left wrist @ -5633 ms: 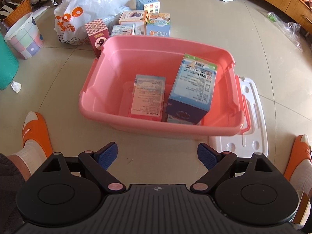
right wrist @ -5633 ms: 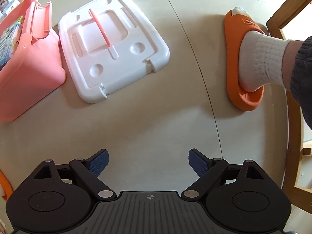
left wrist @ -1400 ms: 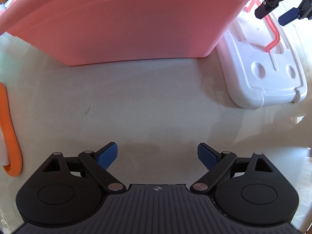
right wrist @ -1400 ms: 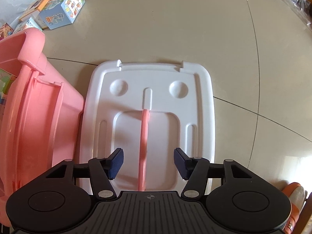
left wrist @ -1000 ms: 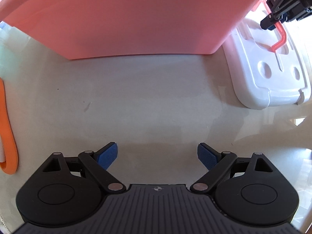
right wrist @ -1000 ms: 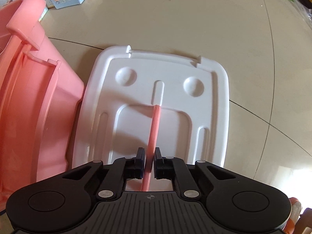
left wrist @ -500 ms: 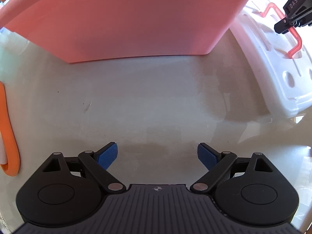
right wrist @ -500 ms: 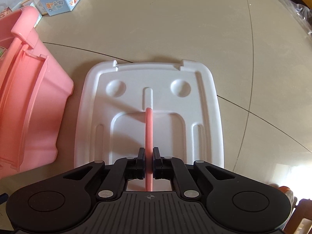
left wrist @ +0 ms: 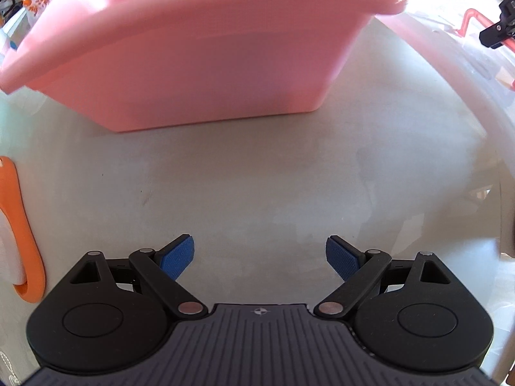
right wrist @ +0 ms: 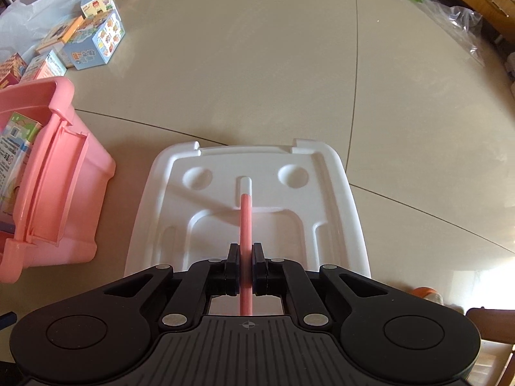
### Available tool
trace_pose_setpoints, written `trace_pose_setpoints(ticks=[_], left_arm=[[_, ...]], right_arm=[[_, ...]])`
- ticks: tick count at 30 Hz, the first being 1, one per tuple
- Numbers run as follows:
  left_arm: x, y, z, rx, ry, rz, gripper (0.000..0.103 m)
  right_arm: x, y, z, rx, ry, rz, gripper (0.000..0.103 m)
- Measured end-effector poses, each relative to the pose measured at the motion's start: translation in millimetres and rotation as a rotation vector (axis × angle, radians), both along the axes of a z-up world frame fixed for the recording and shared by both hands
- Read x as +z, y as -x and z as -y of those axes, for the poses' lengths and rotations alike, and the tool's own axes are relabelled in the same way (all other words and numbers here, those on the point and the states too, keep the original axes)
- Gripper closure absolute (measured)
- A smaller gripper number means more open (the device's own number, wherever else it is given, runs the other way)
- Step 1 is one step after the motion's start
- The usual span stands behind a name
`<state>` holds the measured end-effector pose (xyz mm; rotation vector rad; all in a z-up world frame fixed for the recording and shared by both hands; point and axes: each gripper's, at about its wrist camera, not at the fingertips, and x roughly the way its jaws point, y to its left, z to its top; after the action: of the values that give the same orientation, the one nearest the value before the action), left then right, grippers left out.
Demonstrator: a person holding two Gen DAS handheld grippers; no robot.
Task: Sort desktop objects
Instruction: 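Lift the white lid with the right gripper and carry it over the pink bin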
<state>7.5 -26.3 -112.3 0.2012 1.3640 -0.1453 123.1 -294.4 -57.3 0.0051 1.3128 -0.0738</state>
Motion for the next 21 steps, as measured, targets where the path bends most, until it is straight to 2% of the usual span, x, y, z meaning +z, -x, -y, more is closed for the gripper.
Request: trace_pose_setpoints(ticks=[4, 8, 11, 16, 21], left_arm=[[6.0, 5.4, 7.8, -0.021, 0.012, 0.023, 0.012], [16.3, 6.9, 5.4, 0.001, 0.046, 0.004, 0.012], [26.4, 6.8, 1.8, 0.024, 0.085, -0.003, 0.012], [48.3, 9.0, 2.1, -0.014, 0.086, 0.01, 0.012], [63.3, 6.8, 5.9, 0.0, 0.136, 0.013, 0.012]], right_arm=[[27.5, 11.0, 10.1, -0.007, 0.006, 0.039, 0.098], [46.9, 16.0, 14.7, -0.005, 0.011, 0.069, 0.098], [65.9, 18.4, 17.5, -0.007, 0.02, 0.091, 0.098], [97.0, 21.7, 20.7, -0.005, 0.023, 0.137, 0.098], [124.5, 23.0, 17.5, 0.012, 0.028, 0.177, 0.098]])
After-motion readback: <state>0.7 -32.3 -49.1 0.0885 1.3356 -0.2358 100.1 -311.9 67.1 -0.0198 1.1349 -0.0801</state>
